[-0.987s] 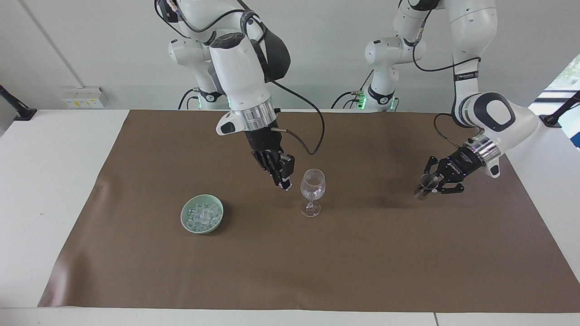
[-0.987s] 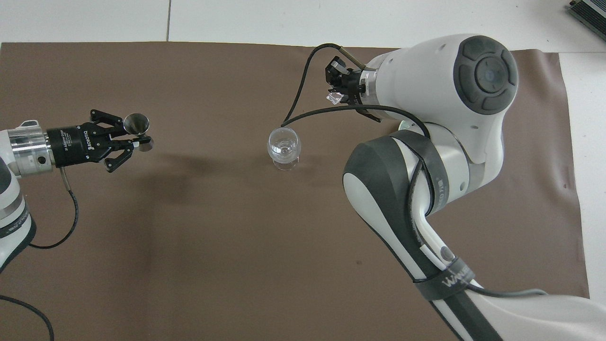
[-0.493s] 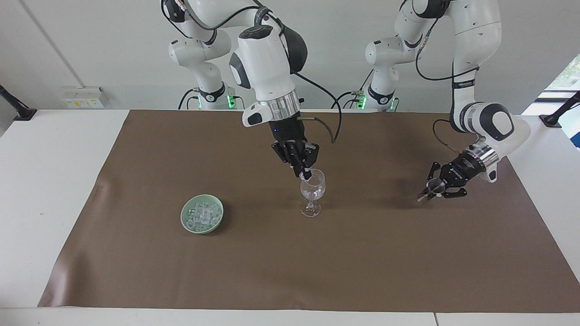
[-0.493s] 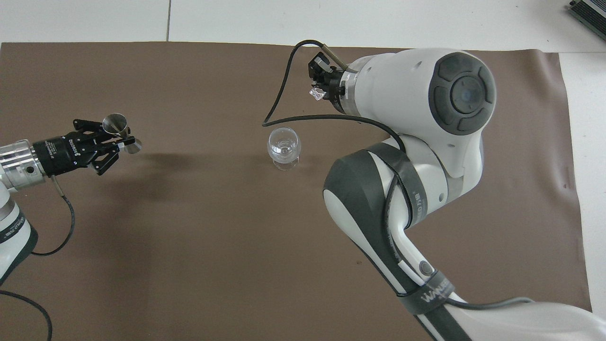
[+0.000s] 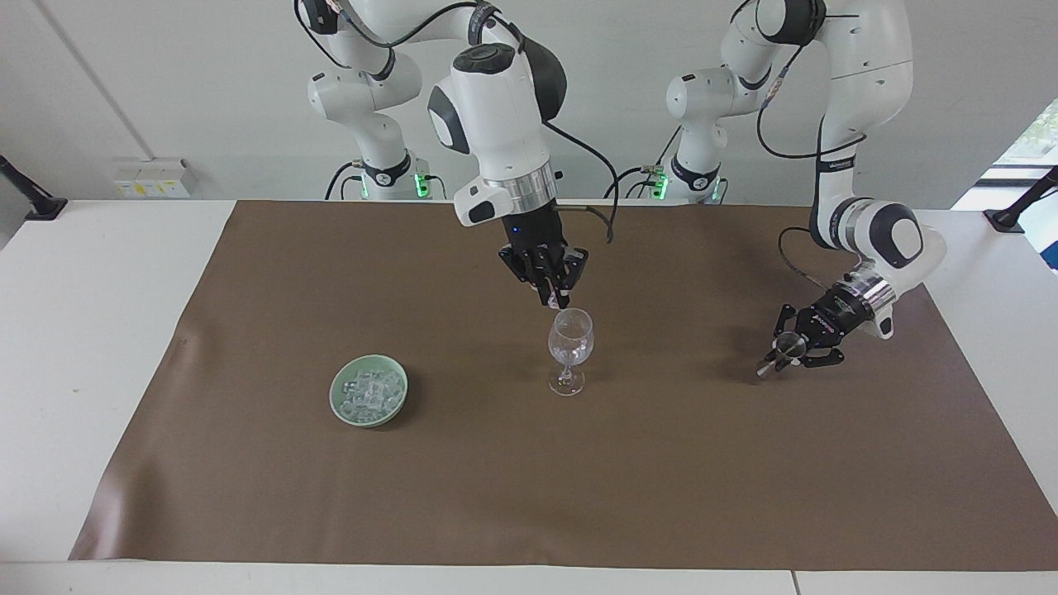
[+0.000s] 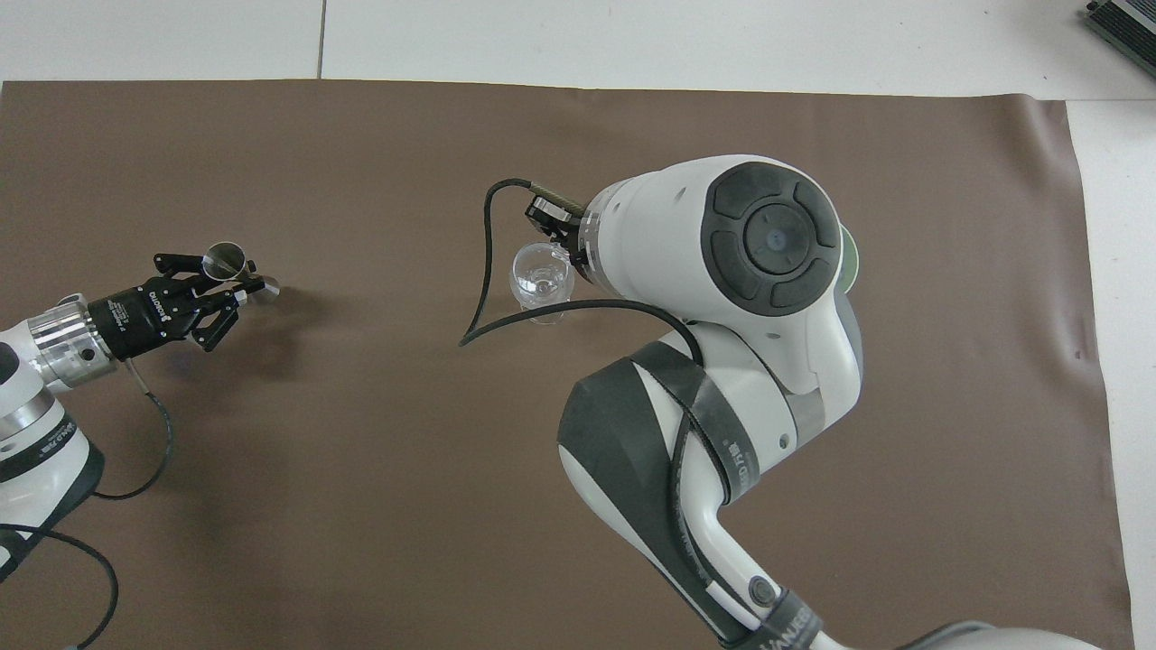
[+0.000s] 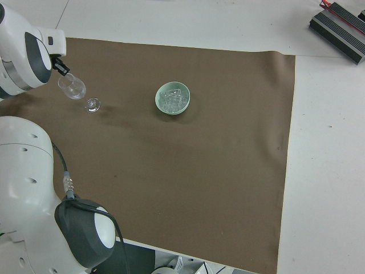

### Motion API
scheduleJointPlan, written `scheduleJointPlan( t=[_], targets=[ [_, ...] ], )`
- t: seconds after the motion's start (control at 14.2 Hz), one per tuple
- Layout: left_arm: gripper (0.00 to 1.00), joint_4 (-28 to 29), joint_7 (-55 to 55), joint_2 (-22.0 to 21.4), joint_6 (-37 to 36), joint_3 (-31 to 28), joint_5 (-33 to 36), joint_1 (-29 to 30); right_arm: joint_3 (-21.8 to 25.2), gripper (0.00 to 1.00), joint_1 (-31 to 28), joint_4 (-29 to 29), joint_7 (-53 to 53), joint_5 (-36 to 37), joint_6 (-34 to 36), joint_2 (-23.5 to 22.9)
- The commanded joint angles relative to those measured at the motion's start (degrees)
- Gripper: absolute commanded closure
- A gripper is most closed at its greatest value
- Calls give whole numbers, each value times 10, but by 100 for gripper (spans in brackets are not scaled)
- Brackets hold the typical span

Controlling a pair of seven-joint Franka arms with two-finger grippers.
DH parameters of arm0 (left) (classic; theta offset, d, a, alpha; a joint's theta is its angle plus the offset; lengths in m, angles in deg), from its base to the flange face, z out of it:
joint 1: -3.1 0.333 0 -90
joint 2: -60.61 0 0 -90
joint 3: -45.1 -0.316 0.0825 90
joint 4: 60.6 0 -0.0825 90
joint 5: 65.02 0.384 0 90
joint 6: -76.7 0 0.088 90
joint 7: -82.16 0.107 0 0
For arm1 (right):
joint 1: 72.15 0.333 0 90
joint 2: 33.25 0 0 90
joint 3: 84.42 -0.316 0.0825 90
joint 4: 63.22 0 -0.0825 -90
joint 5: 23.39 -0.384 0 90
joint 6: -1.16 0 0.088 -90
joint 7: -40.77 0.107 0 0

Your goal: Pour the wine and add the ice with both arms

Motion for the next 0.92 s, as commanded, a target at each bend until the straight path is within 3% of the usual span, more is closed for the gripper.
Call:
scheduleJointPlan(
  t=[0.0,0.85],
  targets=[
    [100,2,20,6,-21,-4,-22,7,-4,100,-6,18,-15,-10,-10,14],
    [100,0,58,32,-19,-5,-42,11,-4,100,12,16,-4,-10,-49,-21]
  ],
)
